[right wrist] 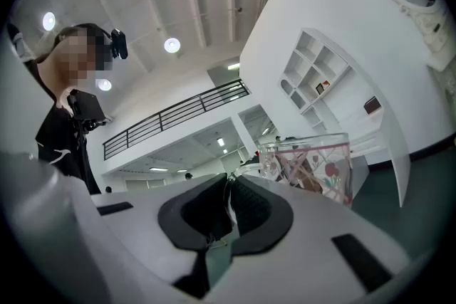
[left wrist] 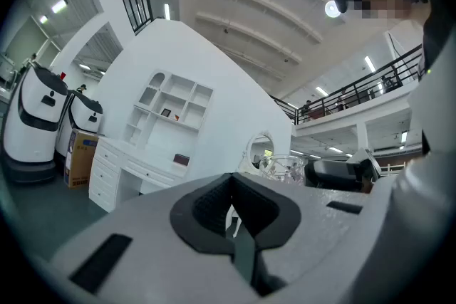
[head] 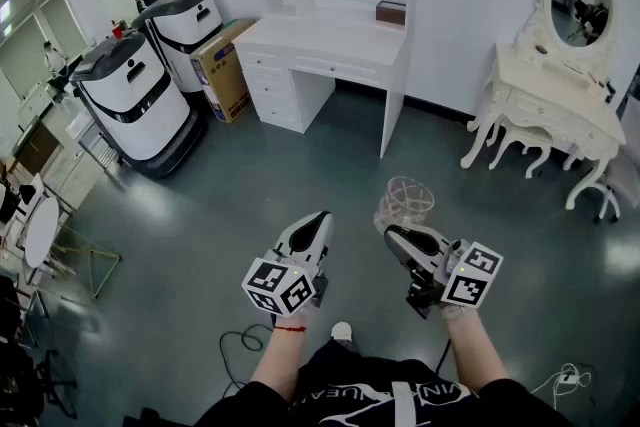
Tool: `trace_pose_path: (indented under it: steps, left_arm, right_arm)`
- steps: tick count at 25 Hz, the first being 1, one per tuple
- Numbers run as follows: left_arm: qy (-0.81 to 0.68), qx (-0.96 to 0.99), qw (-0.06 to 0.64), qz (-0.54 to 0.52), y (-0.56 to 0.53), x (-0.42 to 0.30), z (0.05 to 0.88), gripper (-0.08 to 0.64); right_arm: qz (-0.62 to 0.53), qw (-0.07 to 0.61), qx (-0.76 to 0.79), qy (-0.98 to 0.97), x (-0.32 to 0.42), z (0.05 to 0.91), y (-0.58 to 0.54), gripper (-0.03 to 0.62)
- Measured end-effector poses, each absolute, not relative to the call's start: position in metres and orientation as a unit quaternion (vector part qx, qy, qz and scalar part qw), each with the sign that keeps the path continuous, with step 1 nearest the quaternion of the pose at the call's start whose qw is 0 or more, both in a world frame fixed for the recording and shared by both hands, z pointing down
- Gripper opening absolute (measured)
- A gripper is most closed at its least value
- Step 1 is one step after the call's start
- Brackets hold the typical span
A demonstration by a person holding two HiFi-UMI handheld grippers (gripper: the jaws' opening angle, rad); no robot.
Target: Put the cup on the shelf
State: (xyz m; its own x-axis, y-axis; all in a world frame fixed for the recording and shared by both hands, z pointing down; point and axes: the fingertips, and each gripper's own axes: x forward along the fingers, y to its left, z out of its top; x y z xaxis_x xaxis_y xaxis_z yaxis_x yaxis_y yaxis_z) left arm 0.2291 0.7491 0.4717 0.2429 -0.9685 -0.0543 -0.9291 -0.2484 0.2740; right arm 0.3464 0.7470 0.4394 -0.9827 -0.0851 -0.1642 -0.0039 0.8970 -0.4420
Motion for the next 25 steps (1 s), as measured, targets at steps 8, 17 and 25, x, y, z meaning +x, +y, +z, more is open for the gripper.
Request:
trace_pose_path:
  steps: [8, 17, 25]
  left_arm:
    - [-0.595, 0.792, 0.090, -0.098, 0.691, 0.156, 0.481, 0.006]
    - [-0.603, 0.785, 0.097, -0.106, 0.648, 0.091, 0.487, 0.006]
    - [-0.624, 0.767, 0.098, -0.109, 0.581, 0.042, 0.488, 0.006]
  right_arm:
    - [-0.226, 0.108, -0.035, 0.968, 0.276, 0.452, 0.687, 0.018]
    - [-0.236, 0.093, -0.030, 0.967, 0.208, 0.459, 0.641, 0.018]
    - [-0.237, 0.093, -0.017, 0.967, 0.163, 0.459, 0.561, 0.018]
